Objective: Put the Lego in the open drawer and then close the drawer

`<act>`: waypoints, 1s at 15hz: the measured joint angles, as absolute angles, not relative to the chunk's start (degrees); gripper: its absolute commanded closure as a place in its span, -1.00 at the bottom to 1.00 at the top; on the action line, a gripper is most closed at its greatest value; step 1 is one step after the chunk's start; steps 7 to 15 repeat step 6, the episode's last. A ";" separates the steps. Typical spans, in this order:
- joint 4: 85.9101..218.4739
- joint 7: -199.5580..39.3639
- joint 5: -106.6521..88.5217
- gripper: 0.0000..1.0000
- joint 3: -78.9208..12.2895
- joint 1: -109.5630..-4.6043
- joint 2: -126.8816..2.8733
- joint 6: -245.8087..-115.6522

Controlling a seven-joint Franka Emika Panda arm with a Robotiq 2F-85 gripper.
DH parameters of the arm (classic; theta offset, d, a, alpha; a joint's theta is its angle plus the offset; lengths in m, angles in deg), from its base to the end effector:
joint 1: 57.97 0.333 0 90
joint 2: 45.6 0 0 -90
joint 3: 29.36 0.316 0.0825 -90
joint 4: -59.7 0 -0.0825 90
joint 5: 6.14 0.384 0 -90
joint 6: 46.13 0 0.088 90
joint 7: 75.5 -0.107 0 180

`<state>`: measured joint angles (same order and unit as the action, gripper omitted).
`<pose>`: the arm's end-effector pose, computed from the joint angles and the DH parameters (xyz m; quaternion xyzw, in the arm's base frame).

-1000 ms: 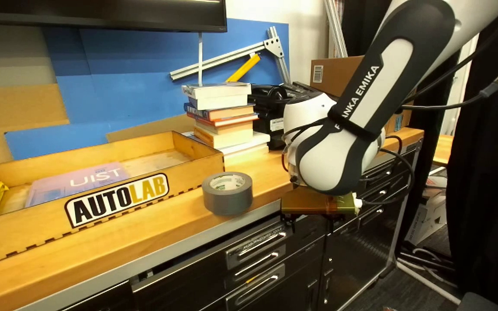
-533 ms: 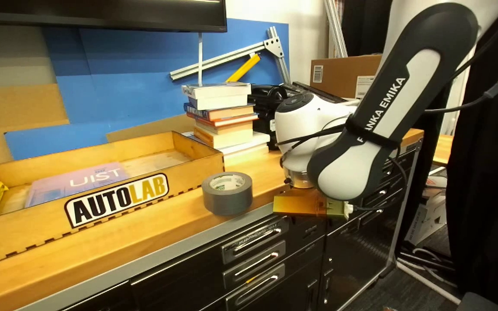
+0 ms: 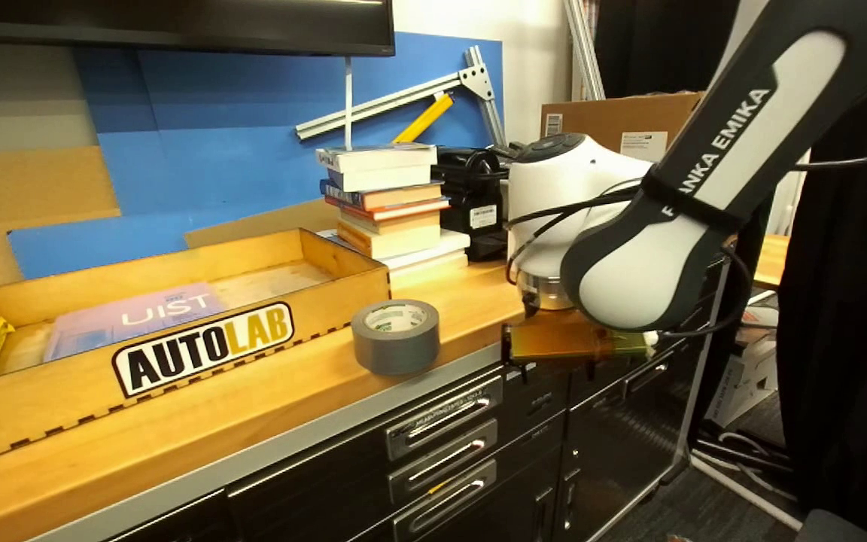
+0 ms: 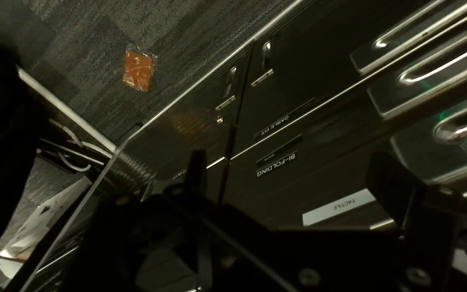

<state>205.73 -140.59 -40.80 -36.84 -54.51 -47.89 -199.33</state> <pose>0.4592 -0.0153 0.2601 0.9327 -0.3266 0.1098 0.1071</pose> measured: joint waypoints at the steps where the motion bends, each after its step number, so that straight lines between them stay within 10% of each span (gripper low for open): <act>1: 207.71 -136.33 -39.61 -1.00 -36.31 -55.17 -45.35 -199.09; 15: 212.42 -115.11 -28.36 -1.00 -39.37 -48.45 -34.38 -191.91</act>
